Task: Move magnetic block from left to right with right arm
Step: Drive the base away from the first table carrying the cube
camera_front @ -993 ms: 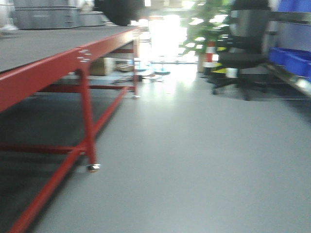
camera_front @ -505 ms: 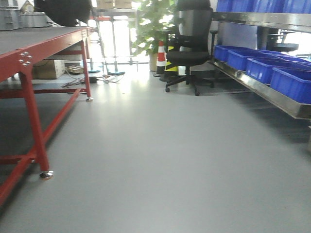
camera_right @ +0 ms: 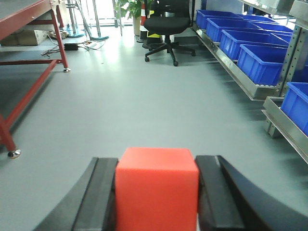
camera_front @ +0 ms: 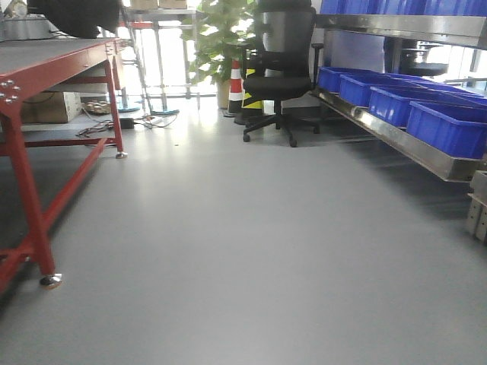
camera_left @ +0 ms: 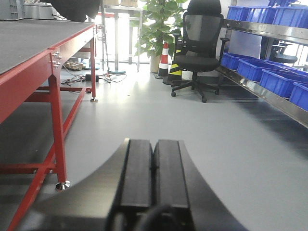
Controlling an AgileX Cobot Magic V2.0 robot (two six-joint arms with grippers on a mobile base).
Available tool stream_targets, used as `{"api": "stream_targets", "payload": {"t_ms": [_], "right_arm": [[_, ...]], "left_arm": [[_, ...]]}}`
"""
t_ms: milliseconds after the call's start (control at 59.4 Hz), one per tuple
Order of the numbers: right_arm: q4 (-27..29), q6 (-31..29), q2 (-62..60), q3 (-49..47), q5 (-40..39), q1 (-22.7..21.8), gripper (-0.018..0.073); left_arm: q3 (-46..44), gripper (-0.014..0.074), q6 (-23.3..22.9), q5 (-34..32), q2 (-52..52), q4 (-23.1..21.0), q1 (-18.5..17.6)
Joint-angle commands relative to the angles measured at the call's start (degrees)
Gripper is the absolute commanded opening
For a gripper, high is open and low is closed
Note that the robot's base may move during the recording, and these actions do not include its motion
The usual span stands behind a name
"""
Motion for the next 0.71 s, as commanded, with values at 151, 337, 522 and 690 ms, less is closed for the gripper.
{"api": "stream_targets", "payload": {"t_ms": [151,337,522,690], "right_arm": [[-0.5,-0.3,1.0,-1.5,-5.0,-0.2,0.0157],[-0.5,-0.3,1.0,-1.5,-5.0,-0.2,0.0157],[-0.5,-0.3,1.0,-1.5,-5.0,-0.2,0.0157],[-0.5,-0.3,1.0,-1.5,-5.0,-0.2,0.0157]], "left_arm": [[0.6,-0.0116,-0.2,-5.1,-0.7,0.0,0.2],[0.6,-0.0116,-0.2,-5.1,-0.7,0.0,0.2],[0.6,-0.0116,-0.2,-5.1,-0.7,0.0,0.2],[0.6,-0.0116,-0.2,-5.1,-0.7,0.0,0.2]]}}
